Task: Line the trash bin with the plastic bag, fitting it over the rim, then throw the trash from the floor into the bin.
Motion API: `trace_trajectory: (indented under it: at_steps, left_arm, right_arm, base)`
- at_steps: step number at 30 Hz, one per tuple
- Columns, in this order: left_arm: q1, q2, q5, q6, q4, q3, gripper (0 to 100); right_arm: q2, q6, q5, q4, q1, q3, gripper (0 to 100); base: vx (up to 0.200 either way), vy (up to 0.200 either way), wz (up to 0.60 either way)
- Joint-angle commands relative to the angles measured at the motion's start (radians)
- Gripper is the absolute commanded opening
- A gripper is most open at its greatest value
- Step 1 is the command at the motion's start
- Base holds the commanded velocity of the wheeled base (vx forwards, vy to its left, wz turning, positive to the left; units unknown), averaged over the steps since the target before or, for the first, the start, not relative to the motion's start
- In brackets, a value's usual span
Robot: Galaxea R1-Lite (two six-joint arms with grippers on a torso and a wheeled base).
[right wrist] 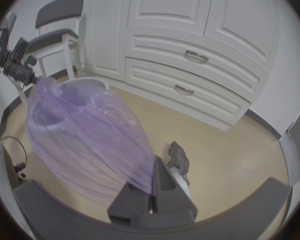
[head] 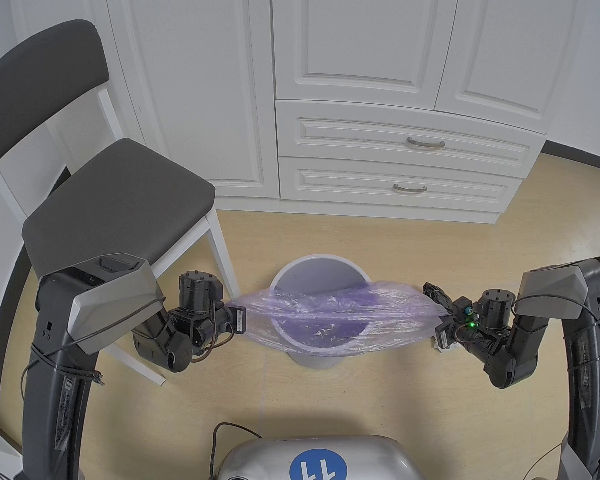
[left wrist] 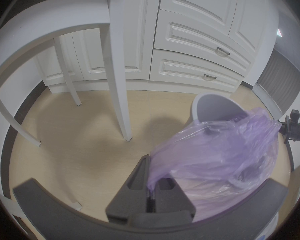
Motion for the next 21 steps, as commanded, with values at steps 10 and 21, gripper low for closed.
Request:
trace_trajectory:
  at_steps: [10,21]
  left_arm:
    - [0.023,0.017,-0.009,0.019,-0.004,-0.003,0]
    - [-0.003,-0.023,-0.009,0.017,-0.031,0.040,0]
  right_arm:
    - [0.034,-0.023,0.001,-0.016,-0.013,0.008,0]
    - [-0.108,-0.018,0.016,-0.070,0.039,0.152,0]
  base:
    - [0.000,0.000,0.00]
    - [0.000,0.000,0.00]
